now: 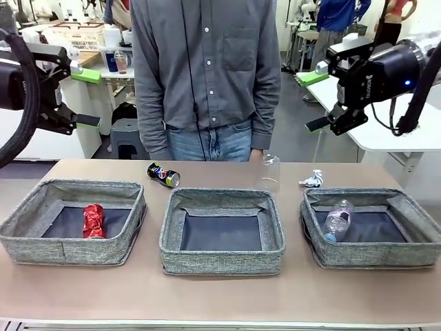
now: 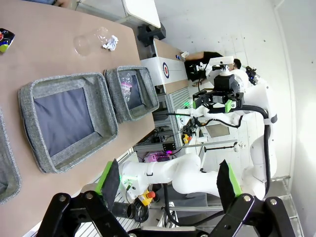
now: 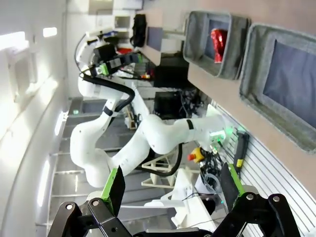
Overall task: Sort the waste into the appropriate baskets.
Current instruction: Place the picked waste into the Fabric basket indicated by the person, then pick up the waste item pointed out by the person.
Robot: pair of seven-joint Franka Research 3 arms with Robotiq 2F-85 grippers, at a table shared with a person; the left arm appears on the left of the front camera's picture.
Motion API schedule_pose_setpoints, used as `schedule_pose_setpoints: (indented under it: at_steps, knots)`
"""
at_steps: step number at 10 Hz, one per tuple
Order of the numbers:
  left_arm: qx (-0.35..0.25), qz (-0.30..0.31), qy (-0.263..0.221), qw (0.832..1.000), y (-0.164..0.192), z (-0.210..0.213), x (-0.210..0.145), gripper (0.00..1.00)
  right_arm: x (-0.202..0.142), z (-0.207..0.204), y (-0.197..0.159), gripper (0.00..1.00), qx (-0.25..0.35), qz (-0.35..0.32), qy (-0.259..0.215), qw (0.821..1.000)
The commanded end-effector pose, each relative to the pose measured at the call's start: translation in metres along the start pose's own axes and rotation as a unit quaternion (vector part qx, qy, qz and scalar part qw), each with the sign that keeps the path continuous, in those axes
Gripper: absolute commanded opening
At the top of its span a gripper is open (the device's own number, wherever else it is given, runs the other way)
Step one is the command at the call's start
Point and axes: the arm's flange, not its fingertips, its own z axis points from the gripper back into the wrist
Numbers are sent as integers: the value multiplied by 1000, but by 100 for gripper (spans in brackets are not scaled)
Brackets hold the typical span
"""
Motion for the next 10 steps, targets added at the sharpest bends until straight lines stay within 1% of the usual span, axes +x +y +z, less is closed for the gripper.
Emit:
schedule_pose_setpoints:
  at_steps: [1,10]
  knots:
    - [-4,4,1,1000,-3,0,0,100,1,-2,2,100,9,-6,-8,1000]
    - [-4,4,1,1000,-3,0,0,100,1,-2,2,100,9,-6,-8,1000]
